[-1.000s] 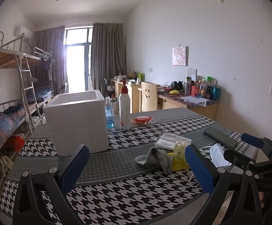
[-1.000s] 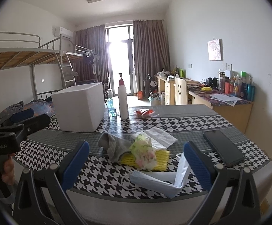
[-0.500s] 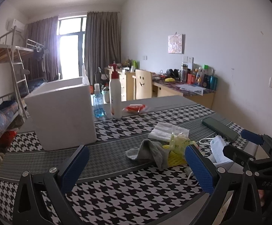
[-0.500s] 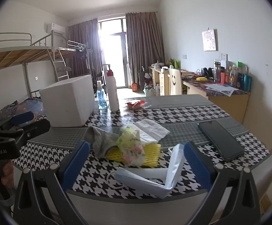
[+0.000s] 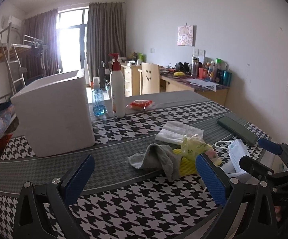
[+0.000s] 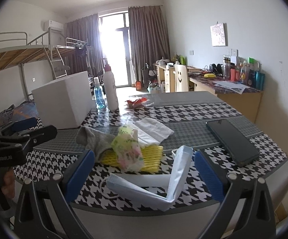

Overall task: Organize soft objects
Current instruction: 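Move both tools down toward the grey sock and the green-printed plastic bag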

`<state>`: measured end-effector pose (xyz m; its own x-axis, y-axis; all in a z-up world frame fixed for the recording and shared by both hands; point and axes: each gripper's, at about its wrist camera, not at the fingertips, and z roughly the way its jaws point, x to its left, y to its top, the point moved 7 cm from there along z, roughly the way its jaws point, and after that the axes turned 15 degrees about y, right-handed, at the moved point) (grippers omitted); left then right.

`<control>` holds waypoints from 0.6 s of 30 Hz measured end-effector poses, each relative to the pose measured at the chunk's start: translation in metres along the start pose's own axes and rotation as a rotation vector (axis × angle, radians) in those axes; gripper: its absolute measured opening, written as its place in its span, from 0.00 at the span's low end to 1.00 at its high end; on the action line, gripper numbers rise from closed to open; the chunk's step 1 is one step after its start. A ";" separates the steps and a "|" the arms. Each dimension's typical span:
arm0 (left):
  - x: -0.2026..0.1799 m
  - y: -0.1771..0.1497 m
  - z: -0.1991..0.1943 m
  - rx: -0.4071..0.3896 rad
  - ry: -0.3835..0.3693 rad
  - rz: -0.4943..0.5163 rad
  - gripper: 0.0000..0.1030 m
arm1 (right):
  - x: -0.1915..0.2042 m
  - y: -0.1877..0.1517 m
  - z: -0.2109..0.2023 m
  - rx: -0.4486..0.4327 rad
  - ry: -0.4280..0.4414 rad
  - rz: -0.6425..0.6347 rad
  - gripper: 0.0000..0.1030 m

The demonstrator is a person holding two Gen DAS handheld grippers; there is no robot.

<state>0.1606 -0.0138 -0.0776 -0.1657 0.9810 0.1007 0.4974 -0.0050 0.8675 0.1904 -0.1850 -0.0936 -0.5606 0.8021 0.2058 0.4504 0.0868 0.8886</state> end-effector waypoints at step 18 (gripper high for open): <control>-0.008 -0.007 0.038 0.131 -0.061 0.032 0.99 | -0.002 0.005 0.028 0.059 0.054 -0.001 0.99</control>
<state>0.1910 -0.0142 -0.1033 -0.0979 0.9908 0.0938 0.6089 -0.0149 0.7931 0.2134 -0.1690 -0.1011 -0.5969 0.7693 0.2279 0.4890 0.1236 0.8635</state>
